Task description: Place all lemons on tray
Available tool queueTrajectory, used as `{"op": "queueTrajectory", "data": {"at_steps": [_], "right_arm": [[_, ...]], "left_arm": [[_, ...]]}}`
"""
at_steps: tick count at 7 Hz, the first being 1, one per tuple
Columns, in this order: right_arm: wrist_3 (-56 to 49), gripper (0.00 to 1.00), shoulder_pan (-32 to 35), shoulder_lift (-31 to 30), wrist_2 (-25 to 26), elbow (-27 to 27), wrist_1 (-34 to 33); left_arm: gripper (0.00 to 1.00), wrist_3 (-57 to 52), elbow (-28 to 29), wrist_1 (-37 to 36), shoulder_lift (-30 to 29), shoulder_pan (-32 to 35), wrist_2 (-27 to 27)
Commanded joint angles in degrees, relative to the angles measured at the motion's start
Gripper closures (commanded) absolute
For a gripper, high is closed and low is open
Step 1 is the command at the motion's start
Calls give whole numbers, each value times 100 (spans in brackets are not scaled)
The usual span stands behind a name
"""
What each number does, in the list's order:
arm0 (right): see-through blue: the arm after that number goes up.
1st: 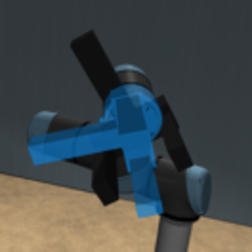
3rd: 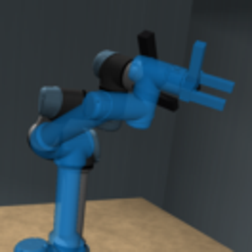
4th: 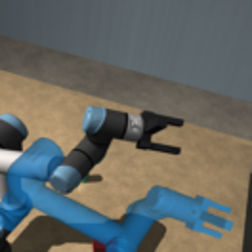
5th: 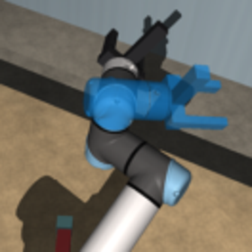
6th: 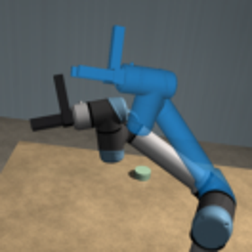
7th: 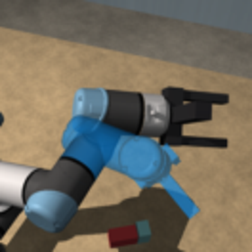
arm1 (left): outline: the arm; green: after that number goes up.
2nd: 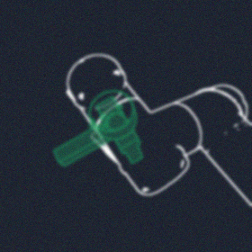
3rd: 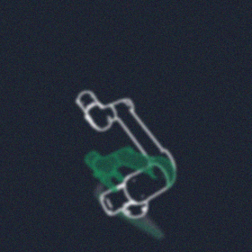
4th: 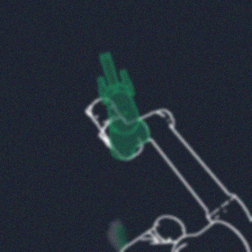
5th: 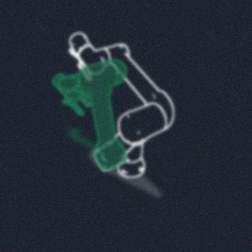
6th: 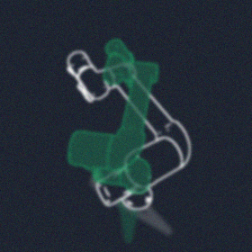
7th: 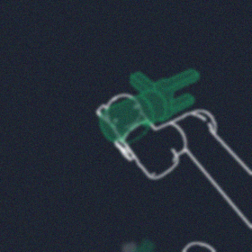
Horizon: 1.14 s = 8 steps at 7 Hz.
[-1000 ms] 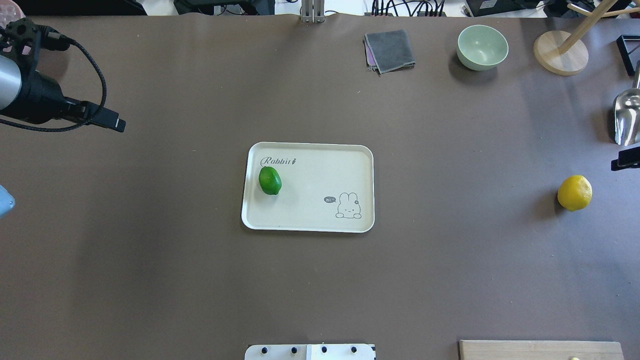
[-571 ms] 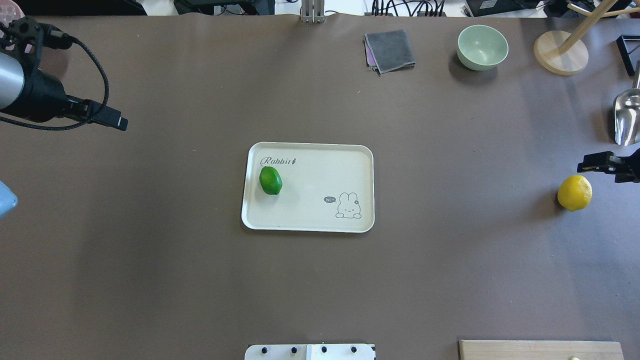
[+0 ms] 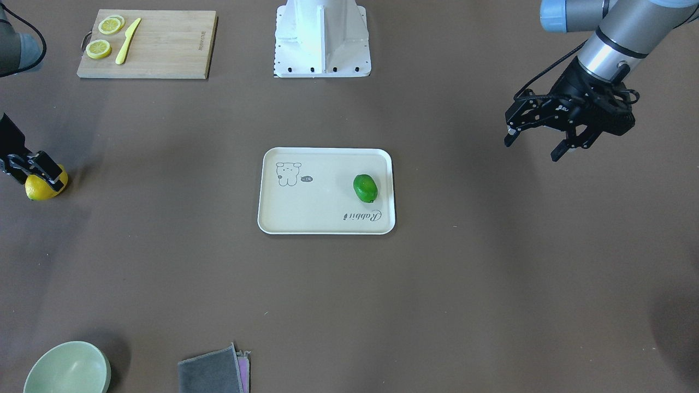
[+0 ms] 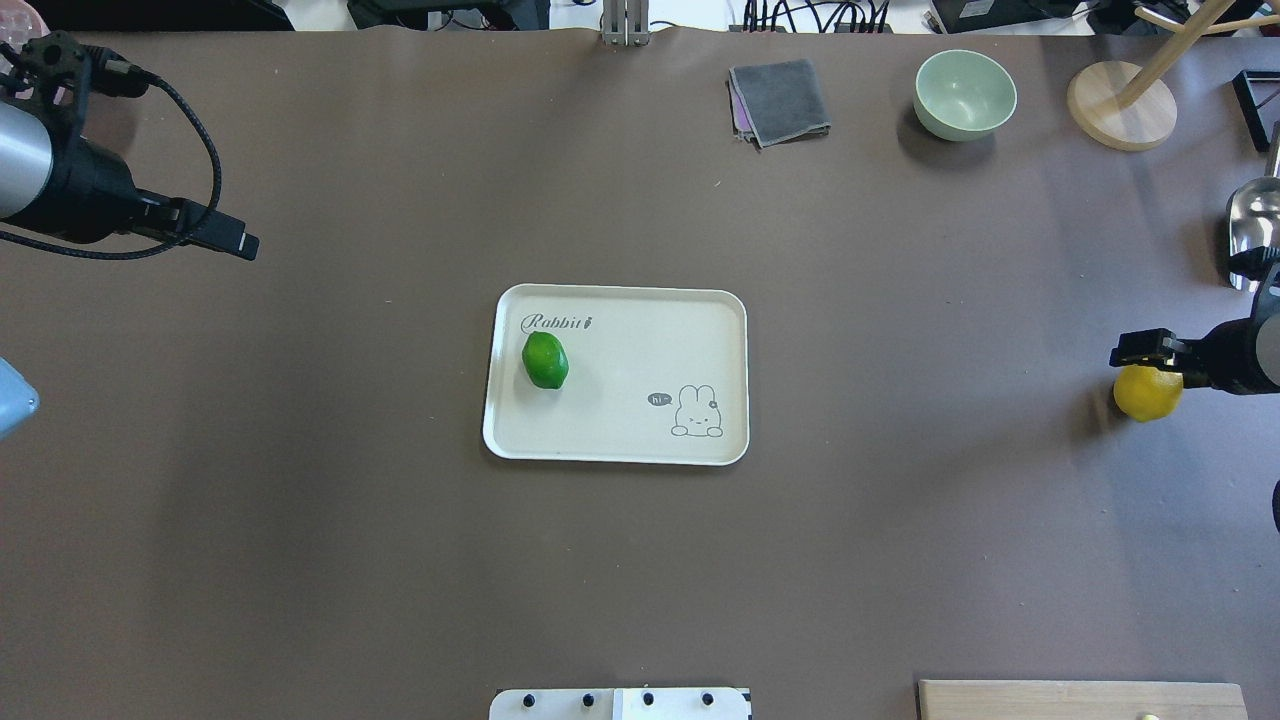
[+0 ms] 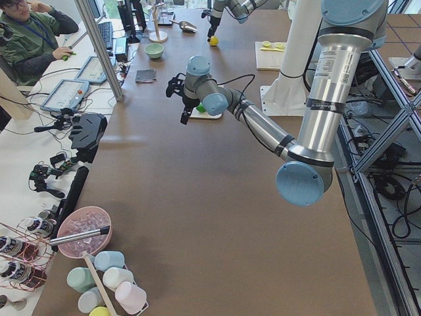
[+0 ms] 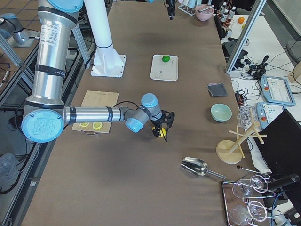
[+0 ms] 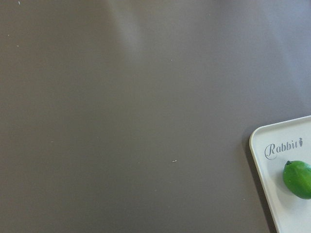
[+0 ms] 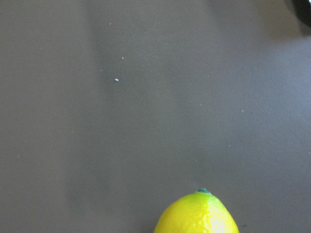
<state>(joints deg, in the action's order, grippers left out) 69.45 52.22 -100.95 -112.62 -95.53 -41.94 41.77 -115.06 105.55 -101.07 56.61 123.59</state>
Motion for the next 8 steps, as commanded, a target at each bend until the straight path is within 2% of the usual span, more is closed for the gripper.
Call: {"op": "queueTrajectory", "data": {"at_steps": [1,2,3,4,5,6,7,8], "right_arm": [[42,19,-220,-65,309,0,10],[60,69,-256,-39,424,8,10],[60,100,-274,-21,425,-26,10],[68,100,-265,5,408,-244,1],[147,100,-274,40,347,-786,-199],[365,100,-265,528,224,-1157,-949],[681,100,-456,1464,336,-1204,-1992],[710,100,-963,2256,729,-1161,-2794]], "left_arm": [[2,7,1,0,-1,0,-10],[2,7,1,0,8,0,-10],[2,7,10,0,8,0,-1],[2,-2,28,0,8,0,7],[2,-2,63,0,-1,-9,8],[2,-2,115,9,-1,-9,-1],[2,-2,211,44,-62,-18,-1],[2,7,352,175,-97,-18,-1]]}}
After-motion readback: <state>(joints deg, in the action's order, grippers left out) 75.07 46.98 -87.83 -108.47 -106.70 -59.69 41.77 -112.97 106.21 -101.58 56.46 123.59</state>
